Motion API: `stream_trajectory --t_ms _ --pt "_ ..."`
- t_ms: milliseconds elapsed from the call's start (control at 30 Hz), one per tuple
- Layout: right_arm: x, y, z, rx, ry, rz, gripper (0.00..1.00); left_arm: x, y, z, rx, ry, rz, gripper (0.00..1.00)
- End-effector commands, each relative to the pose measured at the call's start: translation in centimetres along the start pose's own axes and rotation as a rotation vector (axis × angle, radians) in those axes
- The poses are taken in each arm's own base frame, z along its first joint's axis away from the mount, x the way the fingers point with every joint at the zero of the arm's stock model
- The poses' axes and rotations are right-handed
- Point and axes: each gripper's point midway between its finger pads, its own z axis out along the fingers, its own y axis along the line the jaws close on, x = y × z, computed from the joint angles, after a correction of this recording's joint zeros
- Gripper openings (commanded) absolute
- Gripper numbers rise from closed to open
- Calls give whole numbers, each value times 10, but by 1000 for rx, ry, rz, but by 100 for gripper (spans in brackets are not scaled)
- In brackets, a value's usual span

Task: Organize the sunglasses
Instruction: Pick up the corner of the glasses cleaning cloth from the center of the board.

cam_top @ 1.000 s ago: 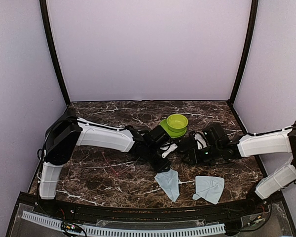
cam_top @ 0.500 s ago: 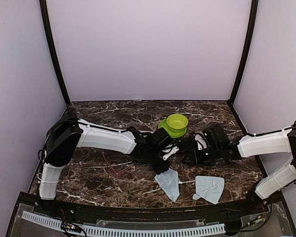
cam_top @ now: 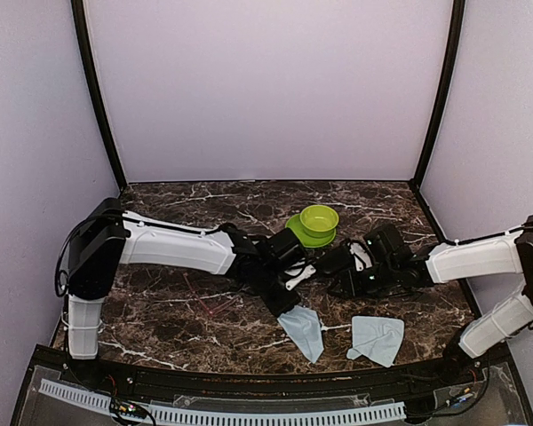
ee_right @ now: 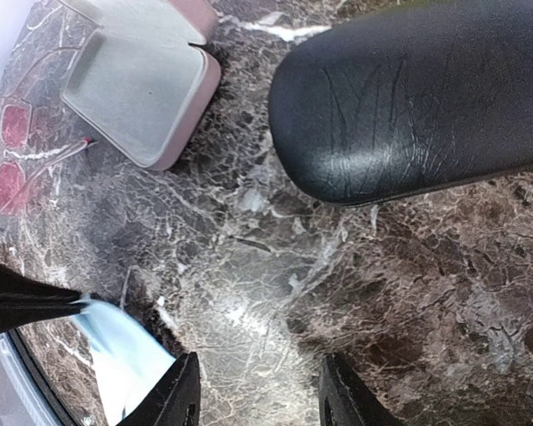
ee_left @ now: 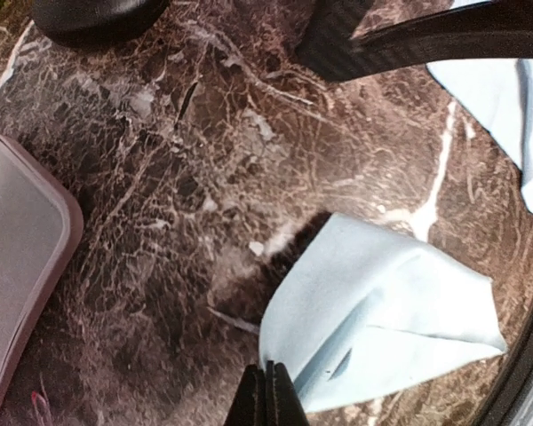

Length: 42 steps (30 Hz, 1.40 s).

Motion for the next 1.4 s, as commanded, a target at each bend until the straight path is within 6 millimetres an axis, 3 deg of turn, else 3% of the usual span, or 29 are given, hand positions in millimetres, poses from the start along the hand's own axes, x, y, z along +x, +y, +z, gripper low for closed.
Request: stream_trajectory --t_ms 0,133,267,433,633,933,1033,1233,1367 --pt "-9 5 5 -19 -17 -19 46 -13 -17 -50 29 -72 -10 0" --pt "-7 5 5 -23 -16 -19 46 -18 -32 -62 54 -103 24 0" --pt "-3 3 3 -22 -16 -16 46 -8 -35 -66 38 -74 19 0" --pt "-1 3 2 -22 -18 -12 46 13 -35 -75 26 -42 -22 0" --pt "-2 5 5 -35 -15 -9 46 52 -31 -81 5 32 -75 0" --pt "0 10 9 -57 -2 -11 46 93 -32 -63 15 112 -121 0" --pt "0 13 10 -63 1 -15 46 92 -38 -59 42 91 -132 0" --pt "-3 18 12 -69 5 -19 46 68 -44 -58 65 49 -94 0" --pt "0 24 13 -89 11 -27 46 77 -48 -44 91 90 -79 0"
